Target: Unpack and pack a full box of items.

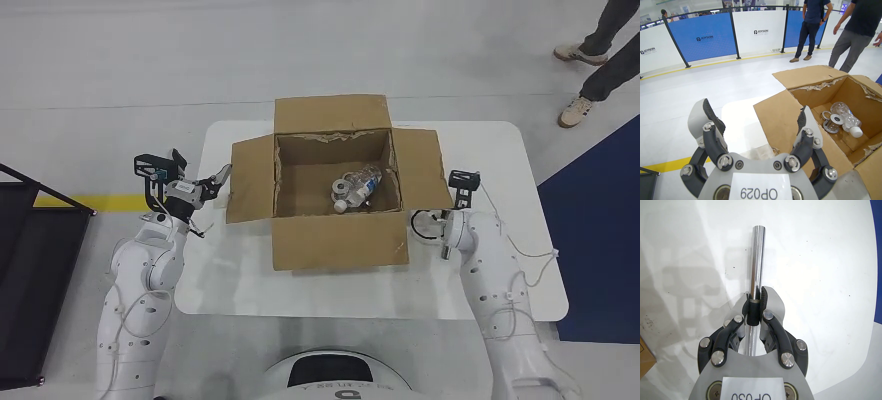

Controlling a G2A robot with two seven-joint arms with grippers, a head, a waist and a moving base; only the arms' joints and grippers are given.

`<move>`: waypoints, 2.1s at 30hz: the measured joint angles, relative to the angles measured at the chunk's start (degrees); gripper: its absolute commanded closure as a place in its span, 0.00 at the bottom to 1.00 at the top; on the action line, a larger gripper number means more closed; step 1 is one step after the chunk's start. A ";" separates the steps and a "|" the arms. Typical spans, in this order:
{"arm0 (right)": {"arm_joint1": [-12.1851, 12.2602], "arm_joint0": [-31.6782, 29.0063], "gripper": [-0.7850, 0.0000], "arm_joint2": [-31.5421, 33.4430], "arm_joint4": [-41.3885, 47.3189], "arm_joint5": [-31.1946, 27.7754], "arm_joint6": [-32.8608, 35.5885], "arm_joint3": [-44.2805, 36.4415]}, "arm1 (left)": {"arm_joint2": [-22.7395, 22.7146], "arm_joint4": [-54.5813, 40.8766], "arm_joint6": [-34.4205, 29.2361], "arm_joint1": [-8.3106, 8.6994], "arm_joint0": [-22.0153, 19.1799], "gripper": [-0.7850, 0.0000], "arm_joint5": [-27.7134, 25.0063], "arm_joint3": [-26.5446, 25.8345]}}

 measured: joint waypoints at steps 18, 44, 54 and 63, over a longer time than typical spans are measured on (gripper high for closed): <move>0.95 -7.37 1.00 14.59 22.83 -12.61 -7.93 -8.65 | 0.00 0.00 0.00 0.00 0.00 0.00 0.00 0.00; 6.44 3.28 1.00 34.49 88.84 -49.14 20.53 22.62 | 0.00 0.00 0.00 0.00 0.00 0.00 0.00 0.00; 9.39 4.71 1.00 31.51 111.26 -38.76 30.31 26.53 | 0.00 0.00 0.00 0.00 0.00 0.00 0.00 0.00; 10.64 4.91 1.00 27.32 116.20 -37.59 31.47 25.47 | 0.00 0.00 0.00 0.00 0.00 0.00 0.00 0.00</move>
